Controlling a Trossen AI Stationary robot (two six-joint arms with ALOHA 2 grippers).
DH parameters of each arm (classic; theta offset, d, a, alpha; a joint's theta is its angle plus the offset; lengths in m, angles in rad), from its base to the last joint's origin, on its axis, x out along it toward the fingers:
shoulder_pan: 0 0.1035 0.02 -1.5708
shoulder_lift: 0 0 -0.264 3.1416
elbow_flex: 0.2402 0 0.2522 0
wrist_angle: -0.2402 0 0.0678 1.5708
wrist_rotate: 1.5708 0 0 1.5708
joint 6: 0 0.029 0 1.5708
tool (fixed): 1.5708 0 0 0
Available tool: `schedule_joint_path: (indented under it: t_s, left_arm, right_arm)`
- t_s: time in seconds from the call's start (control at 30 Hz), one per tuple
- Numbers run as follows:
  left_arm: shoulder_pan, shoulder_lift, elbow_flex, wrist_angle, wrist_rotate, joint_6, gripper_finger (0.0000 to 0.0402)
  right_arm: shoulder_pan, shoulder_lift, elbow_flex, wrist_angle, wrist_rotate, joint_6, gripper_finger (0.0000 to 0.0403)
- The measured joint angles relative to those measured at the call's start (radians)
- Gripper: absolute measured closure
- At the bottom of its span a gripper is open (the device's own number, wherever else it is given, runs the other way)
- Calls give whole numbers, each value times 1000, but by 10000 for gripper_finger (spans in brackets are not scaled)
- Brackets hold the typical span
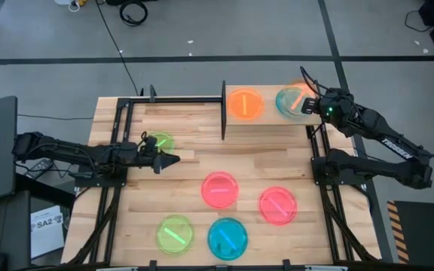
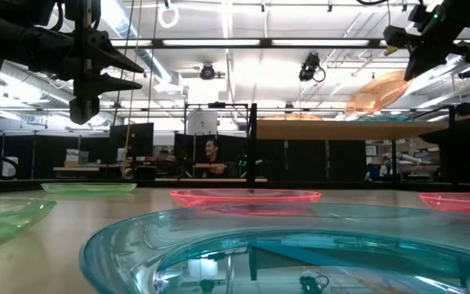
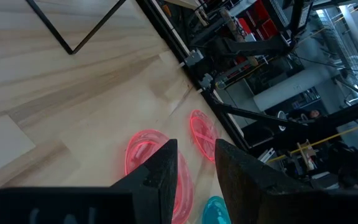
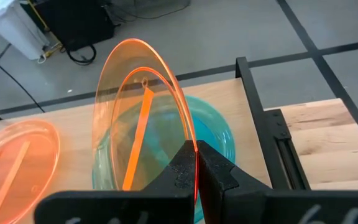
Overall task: Place and stack plates onto a shelf
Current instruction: Stack the orange plate on top of the blue plate on the shelf
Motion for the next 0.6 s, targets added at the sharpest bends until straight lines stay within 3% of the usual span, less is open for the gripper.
schedule_joint_path:
  t_s: [0.6]
  left_arm:
    - [0,0,0,0,0,1,287]
  right_arm:
    - [-50,39,-1,0,-30,-1,393]
